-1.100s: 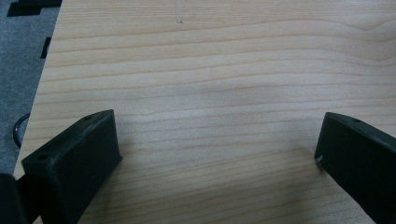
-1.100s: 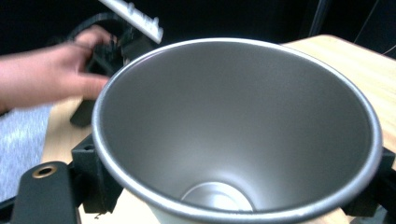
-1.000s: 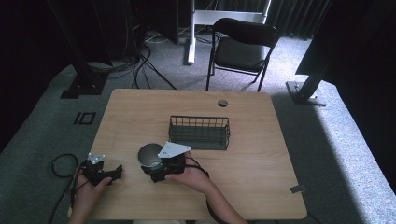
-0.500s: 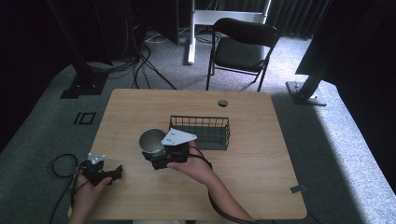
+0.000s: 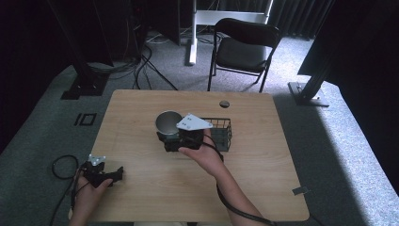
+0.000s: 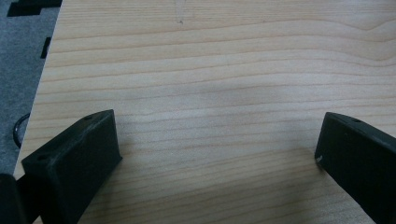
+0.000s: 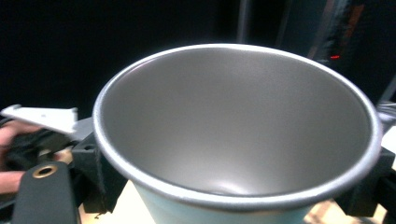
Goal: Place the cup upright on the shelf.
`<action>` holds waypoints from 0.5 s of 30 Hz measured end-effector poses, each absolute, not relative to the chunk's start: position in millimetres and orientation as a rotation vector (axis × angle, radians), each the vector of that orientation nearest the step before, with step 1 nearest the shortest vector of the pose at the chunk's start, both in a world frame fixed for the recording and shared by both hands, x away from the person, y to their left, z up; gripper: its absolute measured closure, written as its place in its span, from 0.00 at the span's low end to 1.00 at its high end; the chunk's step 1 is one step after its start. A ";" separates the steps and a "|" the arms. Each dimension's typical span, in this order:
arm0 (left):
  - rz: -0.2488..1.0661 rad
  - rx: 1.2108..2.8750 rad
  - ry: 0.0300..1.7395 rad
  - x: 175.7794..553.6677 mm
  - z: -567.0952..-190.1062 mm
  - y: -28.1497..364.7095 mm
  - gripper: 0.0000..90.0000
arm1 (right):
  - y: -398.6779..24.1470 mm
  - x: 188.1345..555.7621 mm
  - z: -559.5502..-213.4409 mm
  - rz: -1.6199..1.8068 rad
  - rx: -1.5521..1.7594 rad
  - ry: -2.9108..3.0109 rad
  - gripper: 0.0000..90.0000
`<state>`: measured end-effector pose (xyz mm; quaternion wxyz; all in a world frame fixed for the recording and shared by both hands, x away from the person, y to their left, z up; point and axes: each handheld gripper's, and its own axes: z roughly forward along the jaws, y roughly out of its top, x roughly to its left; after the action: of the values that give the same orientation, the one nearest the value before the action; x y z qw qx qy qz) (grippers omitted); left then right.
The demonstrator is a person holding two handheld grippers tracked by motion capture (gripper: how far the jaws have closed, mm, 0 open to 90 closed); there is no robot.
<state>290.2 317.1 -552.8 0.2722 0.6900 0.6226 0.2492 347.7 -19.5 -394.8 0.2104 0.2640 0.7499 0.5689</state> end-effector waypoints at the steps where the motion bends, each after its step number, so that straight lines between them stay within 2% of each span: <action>1: 0.670 1.858 1.677 290.2 -552.7 317.1 0.00 | -22.7 349.6 -393.4 1.572 0.752 2.078 0.16; 15: 0.670 1.858 1.677 290.2 -552.8 317.1 0.00 | -64.5 372.2 -385.4 1.393 0.937 1.889 0.16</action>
<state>290.2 317.1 -552.8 0.2720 0.6900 0.6228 0.2490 372.2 -64.5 -385.4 0.3024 0.3534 0.7124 0.5255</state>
